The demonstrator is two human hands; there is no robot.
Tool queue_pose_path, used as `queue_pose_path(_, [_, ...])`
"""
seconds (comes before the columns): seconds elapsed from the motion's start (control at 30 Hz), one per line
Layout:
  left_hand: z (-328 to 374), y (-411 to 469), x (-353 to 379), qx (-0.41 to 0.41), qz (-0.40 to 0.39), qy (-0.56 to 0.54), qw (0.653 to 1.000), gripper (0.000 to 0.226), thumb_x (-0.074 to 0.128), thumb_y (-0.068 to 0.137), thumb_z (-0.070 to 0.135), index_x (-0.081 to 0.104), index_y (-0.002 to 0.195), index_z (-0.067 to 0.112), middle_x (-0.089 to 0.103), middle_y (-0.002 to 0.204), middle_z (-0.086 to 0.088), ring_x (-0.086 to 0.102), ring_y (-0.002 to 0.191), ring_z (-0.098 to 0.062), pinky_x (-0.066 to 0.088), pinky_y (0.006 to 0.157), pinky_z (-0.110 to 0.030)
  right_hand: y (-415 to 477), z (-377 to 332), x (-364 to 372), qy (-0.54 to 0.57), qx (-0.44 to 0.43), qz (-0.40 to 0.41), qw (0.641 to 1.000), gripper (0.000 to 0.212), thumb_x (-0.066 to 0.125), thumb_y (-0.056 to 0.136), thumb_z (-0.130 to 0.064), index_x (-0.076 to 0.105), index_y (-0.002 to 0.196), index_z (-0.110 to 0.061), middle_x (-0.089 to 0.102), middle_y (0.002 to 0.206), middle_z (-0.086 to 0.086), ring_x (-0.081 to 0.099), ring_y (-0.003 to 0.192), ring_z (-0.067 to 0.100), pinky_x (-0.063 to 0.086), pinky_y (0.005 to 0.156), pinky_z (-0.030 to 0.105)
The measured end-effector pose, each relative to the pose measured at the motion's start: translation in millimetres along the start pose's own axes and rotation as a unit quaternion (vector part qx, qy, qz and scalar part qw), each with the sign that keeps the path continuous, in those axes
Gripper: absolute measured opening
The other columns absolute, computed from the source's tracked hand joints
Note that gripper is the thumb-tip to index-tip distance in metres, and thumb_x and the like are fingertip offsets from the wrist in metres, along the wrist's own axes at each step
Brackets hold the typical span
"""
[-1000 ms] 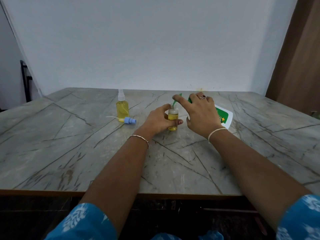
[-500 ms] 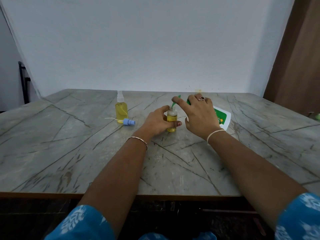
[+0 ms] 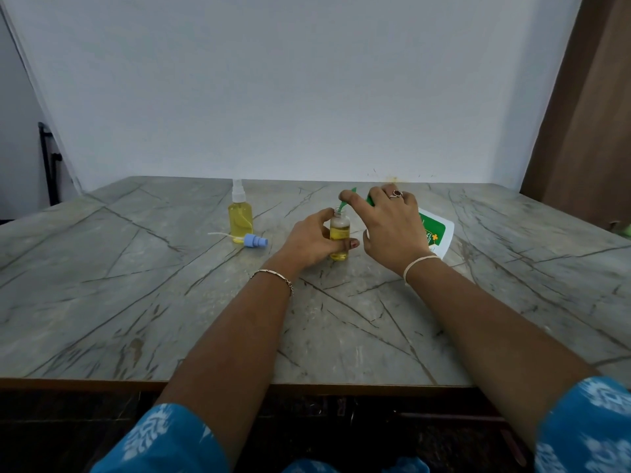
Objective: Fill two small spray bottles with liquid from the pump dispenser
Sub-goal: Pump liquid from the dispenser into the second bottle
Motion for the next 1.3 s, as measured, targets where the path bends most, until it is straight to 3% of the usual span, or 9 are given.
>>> queue_pose_path(0.2, [-1.9, 2.4, 1.5, -0.003, -0.003, 0.0, 1.0, 0.086, 0.075, 0.077, 0.042, 0.031, 0.147, 0.017, 0.059, 0.129, -0.012, 0.055, 0.118, -0.025, 0.038, 0.096, -0.03, -2.5, 2.5, 1.3, -0.027, -0.023, -0.004, 0.999, 0.093, 0.064, 0.076, -0.017, 0.011, 0.148, -0.042, 0.056, 0.103, 0.013, 0.052, 0.102, 0.034, 0.043, 0.082, 0.046])
queue_pose_path(0.47, [-2.5, 2.9, 1.1, 0.005, 0.0, 0.002, 1.0, 0.084, 0.075, 0.078, 0.041, 0.032, 0.146, 0.016, 0.06, 0.127, -0.012, 0.057, 0.116, -0.025, 0.039, 0.096, -0.029, 3.6, -3.3, -0.6, 0.002, 0.007, -0.017, 1.0, 0.07, 0.068, 0.076, -0.02, 0.032, 0.134, -0.033, 0.055, 0.113, 0.012, 0.049, 0.111, 0.034, 0.041, 0.09, 0.048])
queue_pose_path(0.87, [-1.5, 1.8, 0.7, 0.006, 0.002, 0.0, 1.0, 0.081, 0.074, 0.078, 0.041, 0.035, 0.145, 0.017, 0.062, 0.124, -0.013, 0.059, 0.113, -0.025, 0.043, 0.1, -0.034, -2.5, 1.0, -0.1, -0.02, -0.019, -0.013, 1.0, 0.085, 0.068, 0.075, -0.015, 0.021, 0.143, -0.037, 0.055, 0.108, 0.013, 0.05, 0.107, 0.034, 0.042, 0.087, 0.048])
queue_pose_path(1.3, [-3.0, 3.0, 2.3, 0.01, -0.003, -0.006, 1.0, 0.087, 0.074, 0.078, 0.041, 0.029, 0.148, 0.015, 0.061, 0.127, -0.012, 0.058, 0.116, -0.025, 0.042, 0.104, -0.038, 1.1, -4.6, -1.4, -0.01, 0.009, 0.017, 1.0, 0.075, 0.073, 0.068, -0.014, 0.037, 0.131, -0.03, 0.057, 0.106, 0.013, 0.052, 0.105, 0.035, 0.043, 0.087, 0.049])
Point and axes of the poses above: each hand's wrist, its own y-axis towards the middle knuckle, its own x-axis out of the palm, z = x × y, the point moved 7 cm from there along y, towards the middle knuckle
